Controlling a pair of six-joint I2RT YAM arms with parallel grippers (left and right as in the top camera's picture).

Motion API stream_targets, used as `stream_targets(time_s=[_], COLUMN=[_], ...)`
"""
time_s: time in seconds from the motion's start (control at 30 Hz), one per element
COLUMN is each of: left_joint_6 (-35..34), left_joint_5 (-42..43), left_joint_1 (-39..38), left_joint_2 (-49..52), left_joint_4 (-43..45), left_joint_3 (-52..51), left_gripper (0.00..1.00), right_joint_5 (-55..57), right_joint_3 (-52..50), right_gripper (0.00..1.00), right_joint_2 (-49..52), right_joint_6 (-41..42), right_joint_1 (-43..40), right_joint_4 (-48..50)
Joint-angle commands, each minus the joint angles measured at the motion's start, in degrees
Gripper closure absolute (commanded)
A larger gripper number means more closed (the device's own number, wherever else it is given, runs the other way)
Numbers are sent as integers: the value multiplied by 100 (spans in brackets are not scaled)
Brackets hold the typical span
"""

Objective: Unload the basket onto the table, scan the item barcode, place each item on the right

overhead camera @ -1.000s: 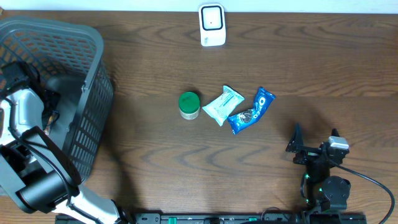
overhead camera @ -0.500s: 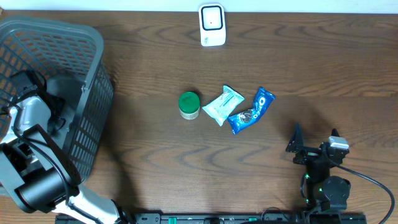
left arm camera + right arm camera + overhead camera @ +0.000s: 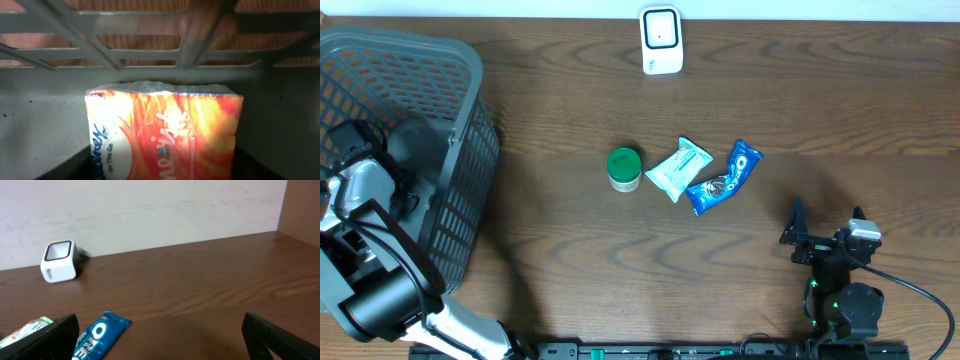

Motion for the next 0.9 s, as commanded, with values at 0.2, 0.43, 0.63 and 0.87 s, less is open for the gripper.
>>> stream_targets(time_s=[0.2, 0.43, 0.63, 0.87], left_joint_6=[321, 400, 365, 107], left_joint_5=[-2, 240, 1480, 2739], left_joint_1=[90, 85, 28, -949], left_joint_2=[-396, -2365, -4068, -5469], left_joint_4=[-90, -210, -133, 125], left_joint_3=[72, 92, 114, 131], left_gripper=[43, 44, 44, 44], right_joint_5=[50, 52, 50, 50], right_joint_3=[-9, -9, -9, -9], right_gripper=[1, 1, 1, 1], right_joint_2=[-28, -28, -28, -28], right_joint_6=[61, 61, 59, 59], right_joint_1=[33, 33, 33, 33], right_joint_4=[-17, -17, -17, -17])
